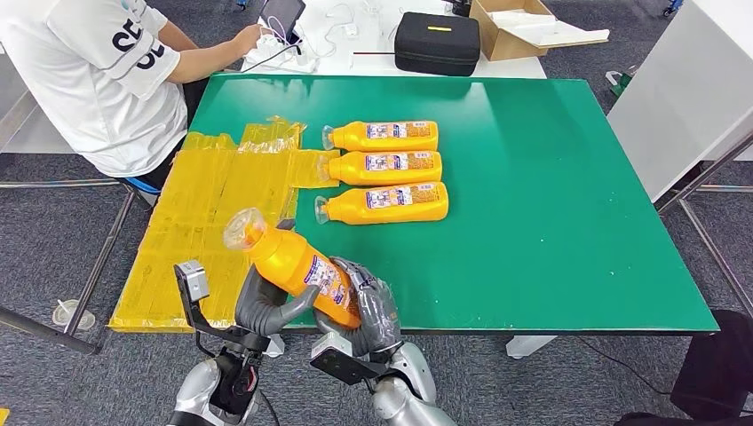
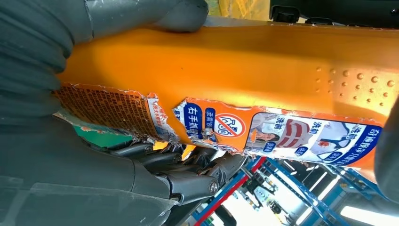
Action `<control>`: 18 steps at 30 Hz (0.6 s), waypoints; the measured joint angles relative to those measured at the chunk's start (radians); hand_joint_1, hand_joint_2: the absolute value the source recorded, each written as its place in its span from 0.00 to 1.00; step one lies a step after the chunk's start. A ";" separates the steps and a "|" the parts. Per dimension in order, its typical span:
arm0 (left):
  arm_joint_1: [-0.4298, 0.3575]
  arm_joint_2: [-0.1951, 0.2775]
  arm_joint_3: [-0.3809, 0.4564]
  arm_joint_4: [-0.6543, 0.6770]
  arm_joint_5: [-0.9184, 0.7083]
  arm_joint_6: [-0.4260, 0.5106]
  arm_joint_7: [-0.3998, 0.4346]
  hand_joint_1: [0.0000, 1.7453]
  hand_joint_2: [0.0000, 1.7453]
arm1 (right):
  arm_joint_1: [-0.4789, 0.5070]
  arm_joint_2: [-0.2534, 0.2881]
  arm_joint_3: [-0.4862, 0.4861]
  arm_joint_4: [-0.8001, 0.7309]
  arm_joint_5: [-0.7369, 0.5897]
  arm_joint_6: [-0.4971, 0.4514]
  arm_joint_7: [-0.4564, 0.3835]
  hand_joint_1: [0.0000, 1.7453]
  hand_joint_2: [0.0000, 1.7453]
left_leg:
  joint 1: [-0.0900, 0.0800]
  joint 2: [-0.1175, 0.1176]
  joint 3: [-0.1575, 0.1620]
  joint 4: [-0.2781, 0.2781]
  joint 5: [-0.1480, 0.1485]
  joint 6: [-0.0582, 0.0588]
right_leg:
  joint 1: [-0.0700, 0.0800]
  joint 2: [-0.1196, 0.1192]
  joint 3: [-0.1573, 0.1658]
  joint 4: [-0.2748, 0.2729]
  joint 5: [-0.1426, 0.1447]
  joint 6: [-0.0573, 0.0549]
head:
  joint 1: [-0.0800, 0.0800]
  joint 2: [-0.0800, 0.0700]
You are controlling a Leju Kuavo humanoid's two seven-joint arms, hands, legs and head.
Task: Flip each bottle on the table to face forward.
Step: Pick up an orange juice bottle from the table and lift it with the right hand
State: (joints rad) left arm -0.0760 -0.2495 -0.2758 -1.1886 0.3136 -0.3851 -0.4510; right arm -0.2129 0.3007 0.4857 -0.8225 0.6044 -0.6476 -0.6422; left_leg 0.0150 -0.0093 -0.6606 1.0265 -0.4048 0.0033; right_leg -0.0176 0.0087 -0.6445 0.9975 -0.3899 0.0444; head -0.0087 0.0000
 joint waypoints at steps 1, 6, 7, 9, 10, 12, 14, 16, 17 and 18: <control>-0.001 0.002 0.000 0.005 0.003 -0.008 0.002 0.00 1.00 | 0.000 0.000 0.001 0.003 0.000 -0.003 0.000 1.00 1.00 | 0.000 0.000 0.000 0.000 0.000 0.000 | 0.000 0.000 0.000 0.000 0.000 0.000 | 0.000 0.000; -0.007 0.011 -0.001 0.029 0.002 -0.025 -0.004 0.54 1.00 | -0.005 0.002 0.006 0.015 0.005 -0.006 0.003 1.00 1.00 | 0.000 0.000 0.000 0.000 0.000 0.000 | 0.000 0.000 0.000 0.000 0.000 0.000 | 0.000 0.000; -0.008 0.011 -0.001 0.032 -0.001 -0.025 -0.008 0.76 1.00 | -0.006 0.002 0.007 0.017 0.005 -0.006 0.004 1.00 1.00 | 0.000 0.000 0.000 0.000 0.000 0.000 | 0.000 0.000 0.000 0.000 0.000 0.000 | 0.000 0.000; -0.009 0.012 -0.001 0.036 -0.012 -0.019 -0.014 0.99 1.00 | -0.006 0.003 0.009 0.020 0.005 -0.005 0.005 1.00 1.00 | 0.000 0.000 0.000 0.000 0.000 0.000 | 0.000 0.000 0.000 0.000 0.000 0.000 | 0.000 0.000; -0.010 0.013 -0.001 0.038 -0.020 -0.013 -0.016 0.99 1.00 | -0.007 0.003 0.009 0.022 0.004 -0.005 0.005 1.00 1.00 | 0.000 0.000 0.000 0.000 0.000 0.000 | 0.000 0.000 0.000 0.000 0.000 0.000 | 0.000 0.000; -0.011 0.014 -0.003 0.040 -0.040 0.002 -0.021 1.00 1.00 | -0.008 0.004 0.010 0.026 0.001 -0.005 0.005 1.00 1.00 | 0.000 0.000 0.000 0.000 0.000 0.000 | 0.000 0.000 0.000 0.000 0.000 0.000 | 0.000 0.000; -0.012 0.014 -0.006 0.041 -0.059 0.015 -0.027 1.00 1.00 | -0.009 0.005 0.010 0.030 -0.003 -0.004 0.005 1.00 1.00 | 0.000 0.000 0.000 0.000 0.000 0.000 | 0.000 0.000 0.000 0.000 0.000 0.000 | 0.000 0.000; -0.013 0.014 -0.008 0.041 -0.069 0.021 -0.031 1.00 1.00 | -0.009 0.006 0.011 0.033 -0.005 -0.003 0.005 1.00 1.00 | 0.000 0.000 0.000 0.000 0.000 0.000 | 0.000 0.000 0.000 0.000 0.000 0.000 | 0.000 0.000; -0.014 0.015 -0.008 0.041 -0.070 0.022 -0.032 1.00 1.00 | -0.009 0.007 0.011 0.034 -0.005 -0.003 0.005 1.00 1.00 | 0.000 0.000 0.000 0.000 0.000 0.000 | 0.000 0.000 0.000 0.000 0.000 0.000 | 0.000 0.000; -0.014 0.015 -0.008 0.041 -0.071 0.023 -0.032 1.00 1.00 | -0.009 0.007 0.011 0.035 -0.005 -0.003 0.005 1.00 1.00 | 0.000 0.000 0.000 0.000 0.000 0.000 | 0.000 0.000 0.000 0.000 0.000 0.000 | 0.000 0.000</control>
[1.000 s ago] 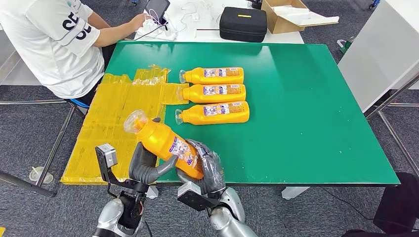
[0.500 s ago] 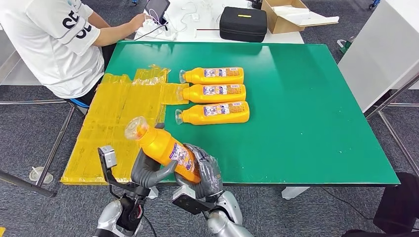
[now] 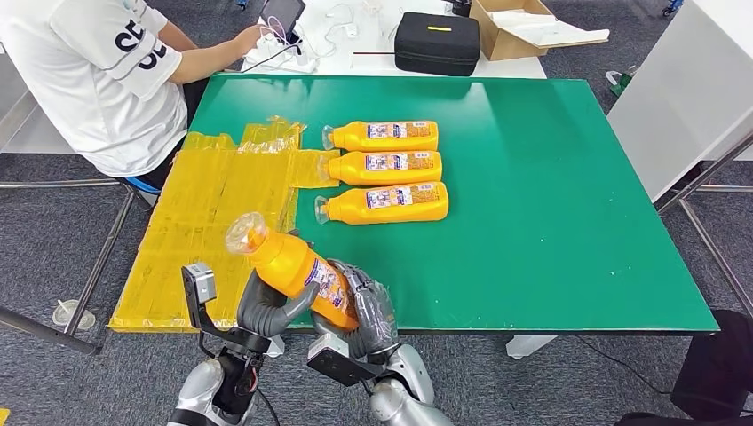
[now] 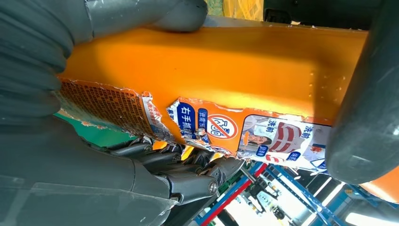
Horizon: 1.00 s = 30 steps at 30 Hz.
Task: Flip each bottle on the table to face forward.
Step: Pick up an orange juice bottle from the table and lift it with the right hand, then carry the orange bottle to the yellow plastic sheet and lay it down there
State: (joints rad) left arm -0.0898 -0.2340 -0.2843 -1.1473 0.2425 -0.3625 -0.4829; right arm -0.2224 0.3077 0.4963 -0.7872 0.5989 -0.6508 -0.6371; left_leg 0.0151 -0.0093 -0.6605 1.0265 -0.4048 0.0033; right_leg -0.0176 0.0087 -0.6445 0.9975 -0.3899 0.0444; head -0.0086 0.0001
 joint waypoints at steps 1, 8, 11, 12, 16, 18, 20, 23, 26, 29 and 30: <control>0.000 0.001 0.000 0.000 0.000 0.001 0.000 1.00 1.00 | 0.000 0.000 0.000 0.001 0.000 0.000 0.000 1.00 1.00 | 0.000 0.000 0.000 0.000 0.000 0.000 | 0.000 0.000 0.000 0.000 0.000 0.000 | 0.000 0.000; 0.000 0.001 0.000 0.000 -0.002 0.011 -0.005 1.00 1.00 | 0.000 0.002 0.000 0.005 -0.002 0.002 0.002 0.87 1.00 | 0.000 0.000 0.000 0.000 0.000 0.000 | 0.000 0.000 0.000 0.000 0.000 0.000 | 0.000 0.000; 0.001 0.001 0.000 0.000 0.009 0.008 -0.009 1.00 1.00 | -0.001 0.002 0.000 0.008 -0.003 0.003 0.005 0.13 1.00 | 0.000 0.000 0.000 0.000 0.000 0.000 | 0.000 0.000 0.000 0.000 0.000 0.000 | 0.000 0.000; 0.001 0.001 0.002 0.000 0.016 0.005 -0.010 1.00 1.00 | -0.001 0.002 0.001 0.009 -0.003 0.001 0.006 0.00 1.00 | 0.000 0.000 0.000 0.000 0.000 0.000 | 0.000 0.000 0.000 0.000 0.000 0.000 | 0.000 0.000; 0.002 0.000 0.007 -0.004 0.047 -0.007 -0.008 1.00 1.00 | -0.002 0.002 0.002 0.009 0.001 -0.016 0.017 0.00 0.25 | 0.000 0.000 0.000 0.000 0.000 0.000 | 0.000 0.000 0.000 0.000 0.000 0.000 | 0.000 0.000; 0.003 -0.001 0.012 -0.015 0.059 -0.002 -0.005 1.00 1.00 | -0.002 0.002 0.002 0.002 0.000 -0.025 0.030 0.00 0.00 | 0.000 0.000 0.000 0.000 0.000 0.000 | 0.000 0.000 0.000 0.000 0.000 0.000 | 0.000 0.000; 0.002 -0.002 0.021 -0.032 0.063 0.016 -0.004 1.00 1.00 | -0.001 0.001 0.000 -0.022 -0.004 -0.029 0.049 0.00 0.00 | 0.000 0.000 0.000 0.000 0.000 0.000 | 0.000 0.000 0.000 0.000 0.000 0.000 | 0.000 0.000; -0.006 -0.002 0.047 -0.065 0.062 0.064 -0.006 1.00 1.00 | 0.002 -0.002 -0.008 -0.088 -0.019 -0.031 0.074 0.00 0.00 | 0.000 0.000 0.000 0.000 0.000 0.000 | 0.000 0.000 0.000 0.000 0.000 0.000 | 0.000 0.000; -0.020 -0.001 0.076 -0.092 0.060 0.089 -0.006 1.00 1.00 | 0.004 -0.007 -0.019 -0.153 -0.031 -0.030 0.085 0.00 0.00 | 0.000 0.000 0.000 0.000 0.000 0.000 | 0.000 0.000 0.000 0.000 0.000 0.000 | 0.000 0.000; -0.028 -0.001 0.094 -0.109 0.055 0.108 -0.012 1.00 1.00 | 0.012 -0.010 -0.026 -0.196 -0.041 -0.030 0.086 0.00 0.00 | 0.000 0.000 0.001 0.000 0.000 0.000 | 0.000 0.000 0.000 0.000 0.000 0.000 | 0.000 0.000; -0.033 -0.001 0.102 -0.113 0.052 0.120 -0.016 1.00 1.00 | 0.015 -0.011 -0.029 -0.209 -0.047 -0.030 0.084 0.00 0.00 | 0.000 0.000 0.000 0.000 0.000 0.000 | 0.000 0.000 0.000 0.000 0.000 0.000 | 0.000 0.000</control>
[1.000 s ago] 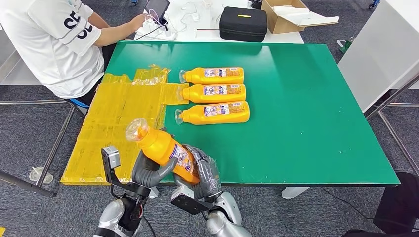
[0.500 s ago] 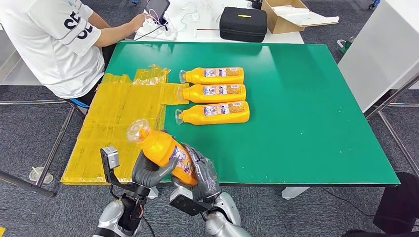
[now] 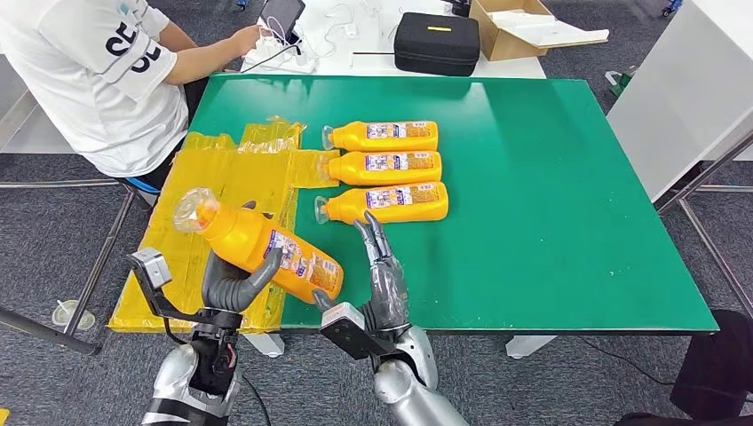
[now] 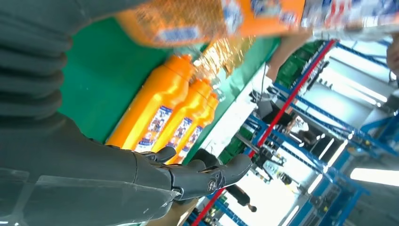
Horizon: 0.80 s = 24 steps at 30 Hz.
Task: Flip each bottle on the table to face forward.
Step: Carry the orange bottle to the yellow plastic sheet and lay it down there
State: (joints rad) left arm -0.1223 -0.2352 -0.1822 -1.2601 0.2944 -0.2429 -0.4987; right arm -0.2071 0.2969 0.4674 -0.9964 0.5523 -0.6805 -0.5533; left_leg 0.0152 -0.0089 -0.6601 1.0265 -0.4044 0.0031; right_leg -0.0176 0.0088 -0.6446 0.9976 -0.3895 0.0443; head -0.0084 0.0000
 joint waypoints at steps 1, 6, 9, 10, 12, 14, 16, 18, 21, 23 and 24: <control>-0.006 0.000 0.009 -0.004 -0.004 0.013 -0.005 1.00 1.00 | 0.004 -0.001 -0.003 -0.013 -0.005 0.000 -0.002 0.00 0.00 | 0.000 0.000 0.000 0.000 0.000 0.000 | 0.000 0.000 0.000 0.000 0.000 0.000 | 0.000 0.000; -0.061 0.002 0.063 -0.011 -0.136 0.212 -0.062 1.00 1.00 | 0.026 -0.005 -0.016 -0.088 -0.050 -0.008 -0.056 0.00 0.00 | 0.000 0.000 0.000 0.000 0.000 0.000 | 0.000 0.000 0.000 0.000 0.000 0.000 | 0.000 0.000; -0.125 0.015 0.086 0.018 -0.402 0.470 -0.133 1.00 1.00 | 0.048 -0.002 -0.017 -0.166 -0.079 -0.014 -0.117 0.00 0.00 | 0.001 0.000 0.000 0.000 0.001 0.000 | 0.001 0.000 -0.001 0.000 0.001 -0.001 | 0.000 0.000; -0.154 0.022 0.090 0.038 -0.509 0.558 -0.147 1.00 1.00 | 0.053 0.000 -0.015 -0.196 -0.087 -0.015 -0.131 0.00 0.00 | 0.001 0.000 0.000 0.000 0.001 -0.001 | 0.001 0.000 0.000 0.000 0.001 -0.001 | 0.000 0.000; -0.220 0.042 0.092 0.107 -0.756 0.729 -0.142 1.00 1.00 | 0.056 0.002 -0.001 -0.263 -0.103 -0.015 -0.142 0.00 0.00 | 0.001 -0.001 0.000 0.000 0.002 -0.001 | 0.001 0.000 0.000 0.000 0.001 -0.001 | 0.000 0.000; -0.290 0.065 0.086 0.200 -0.993 0.859 -0.108 1.00 1.00 | 0.055 0.001 0.021 -0.324 -0.117 -0.015 -0.145 0.00 0.00 | 0.002 -0.001 0.000 0.000 0.002 -0.002 | 0.001 0.000 0.000 0.000 0.001 -0.001 | 0.000 0.000; -0.351 0.086 0.072 0.290 -1.173 0.914 -0.064 1.00 1.00 | 0.053 -0.003 0.042 -0.371 -0.132 -0.016 -0.147 0.00 0.00 | 0.002 0.000 0.000 0.000 0.003 -0.002 | 0.001 0.000 0.000 0.000 0.001 -0.001 | 0.000 0.000; -0.402 0.106 0.054 0.371 -1.322 0.922 -0.020 1.00 1.00 | 0.050 -0.008 0.063 -0.404 -0.155 -0.016 -0.147 0.00 0.00 | 0.002 0.000 0.000 0.000 0.003 -0.002 | 0.001 0.000 0.000 0.000 0.002 -0.001 | 0.000 0.000; -0.472 0.140 0.011 0.505 -1.482 0.893 0.005 1.00 1.00 | 0.042 -0.016 0.101 -0.429 -0.196 -0.016 -0.147 0.00 0.25 | 0.002 0.000 0.000 0.000 0.003 -0.002 | 0.001 0.000 0.000 0.000 0.002 -0.001 | 0.000 0.000; -0.512 0.166 -0.023 0.592 -1.528 0.835 -0.013 1.00 1.00 | 0.038 -0.023 0.127 -0.437 -0.224 -0.016 -0.147 0.00 0.75 | 0.002 0.000 0.000 0.000 0.003 -0.002 | 0.001 0.000 0.000 0.001 0.002 -0.001 | 0.000 0.000; -0.526 0.177 -0.038 0.628 -1.535 0.798 -0.028 1.00 1.00 | 0.037 -0.027 0.138 -0.439 -0.236 -0.016 -0.147 0.00 1.00 | 0.002 0.001 0.000 0.000 0.003 -0.002 | 0.001 0.000 0.000 0.001 0.002 -0.001 | 0.000 0.000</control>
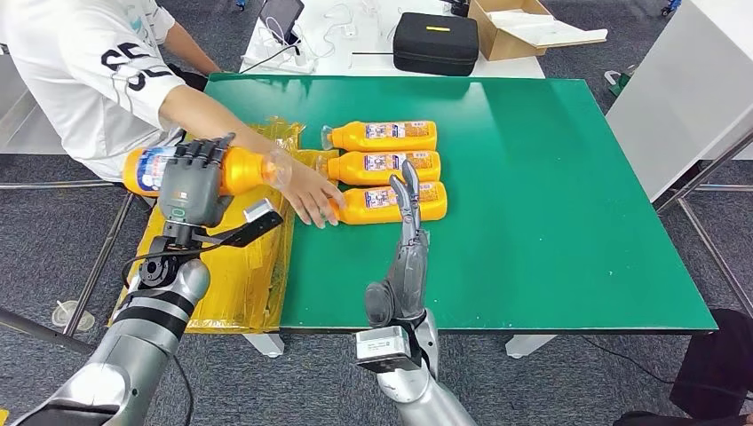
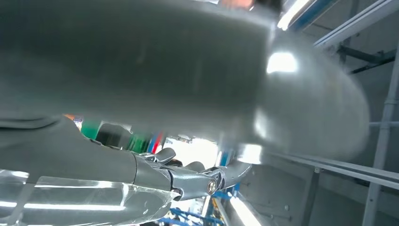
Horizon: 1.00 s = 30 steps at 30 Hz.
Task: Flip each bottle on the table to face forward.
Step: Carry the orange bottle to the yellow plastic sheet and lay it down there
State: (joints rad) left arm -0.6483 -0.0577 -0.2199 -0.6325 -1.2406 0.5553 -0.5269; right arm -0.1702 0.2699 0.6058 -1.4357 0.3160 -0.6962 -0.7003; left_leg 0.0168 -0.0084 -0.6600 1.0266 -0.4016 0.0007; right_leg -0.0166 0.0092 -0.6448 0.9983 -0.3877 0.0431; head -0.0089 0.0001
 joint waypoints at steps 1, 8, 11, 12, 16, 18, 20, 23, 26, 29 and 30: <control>-0.011 0.010 -0.013 0.033 -0.002 -0.040 -0.015 1.00 1.00 | -0.002 -0.004 0.011 -0.002 -0.012 0.000 0.000 0.00 1.00 | 0.000 0.000 0.000 0.000 0.000 0.000 | 0.000 0.000 0.000 0.000 0.000 0.000 | 0.000 0.000; -0.033 0.054 -0.078 0.168 -0.016 -0.228 -0.044 1.00 1.00 | -0.008 -0.022 0.051 -0.002 -0.053 0.041 0.000 0.00 1.00 | 0.001 0.000 -0.001 0.000 0.000 0.000 | 0.000 0.001 -0.001 0.000 -0.001 0.000 | 0.000 0.000; -0.033 0.069 -0.095 0.197 -0.016 -0.252 -0.038 1.00 1.00 | -0.008 -0.025 0.056 -0.002 -0.055 0.062 0.000 0.00 1.00 | 0.001 0.000 -0.001 0.000 0.000 0.000 | 0.001 0.001 -0.001 0.000 -0.001 0.000 | 0.000 0.000; -0.033 0.074 -0.098 0.205 -0.015 -0.257 -0.035 1.00 1.00 | -0.008 -0.026 0.058 -0.002 -0.055 0.067 0.000 0.00 1.00 | 0.001 0.000 -0.001 0.000 0.000 0.000 | 0.001 0.001 -0.001 0.000 -0.001 0.000 | 0.000 0.000; -0.033 0.089 -0.100 0.227 0.016 -0.277 -0.031 1.00 1.00 | -0.008 -0.027 0.061 0.002 -0.054 0.082 0.000 0.00 1.00 | 0.001 0.000 -0.001 0.000 0.000 -0.001 | 0.001 0.001 -0.001 0.000 -0.001 0.000 | 0.000 0.000; -0.031 0.095 -0.100 0.236 0.039 -0.293 -0.032 1.00 1.00 | -0.008 -0.027 0.063 0.006 -0.054 0.092 0.000 0.00 1.00 | 0.001 0.000 -0.001 0.000 0.000 -0.001 | 0.001 0.001 -0.001 0.000 -0.001 0.000 | 0.000 0.000; -0.025 0.100 -0.098 0.243 0.062 -0.313 -0.037 1.00 1.00 | -0.007 -0.026 0.063 0.010 -0.053 0.101 0.000 0.00 1.00 | 0.001 0.000 -0.001 0.000 0.000 -0.001 | 0.001 0.001 -0.001 0.000 -0.001 0.000 | 0.000 0.000; -0.012 0.103 -0.092 0.251 0.095 -0.353 -0.046 1.00 1.00 | -0.007 -0.026 0.064 0.018 -0.049 0.114 0.000 0.00 1.00 | 0.001 0.000 -0.001 0.000 0.000 -0.001 | 0.001 0.001 -0.001 0.000 -0.001 0.000 | 0.000 0.000; 0.002 0.103 -0.085 0.257 0.117 -0.388 -0.051 1.00 1.00 | -0.007 -0.025 0.064 0.027 -0.044 0.126 0.000 0.00 1.00 | 0.001 0.000 -0.001 0.000 0.000 -0.001 | 0.001 0.001 -0.001 0.000 -0.001 0.000 | 0.000 0.000; 0.008 0.103 -0.082 0.259 0.124 -0.403 -0.054 0.96 1.00 | -0.007 -0.024 0.064 0.036 -0.040 0.136 0.000 0.00 1.00 | 0.001 0.000 -0.001 0.000 -0.001 -0.001 | 0.001 0.001 -0.001 0.000 -0.001 -0.001 | 0.000 0.000; 0.009 0.103 -0.082 0.260 0.125 -0.404 -0.056 0.92 1.00 | -0.007 -0.023 0.063 0.039 -0.039 0.138 0.000 0.00 1.00 | 0.001 0.000 -0.001 0.000 -0.001 -0.001 | 0.001 0.001 -0.001 0.000 -0.001 -0.001 | 0.000 0.000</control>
State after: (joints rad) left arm -0.6389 0.0454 -0.3017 -0.3730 -1.1156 0.1510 -0.5824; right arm -0.1776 0.2465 0.6692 -1.3965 0.2766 -0.5581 -0.7001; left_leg 0.0180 -0.0084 -0.6612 1.0265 -0.4021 0.0001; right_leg -0.0154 0.0101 -0.6455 0.9983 -0.3885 0.0425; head -0.0084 0.0000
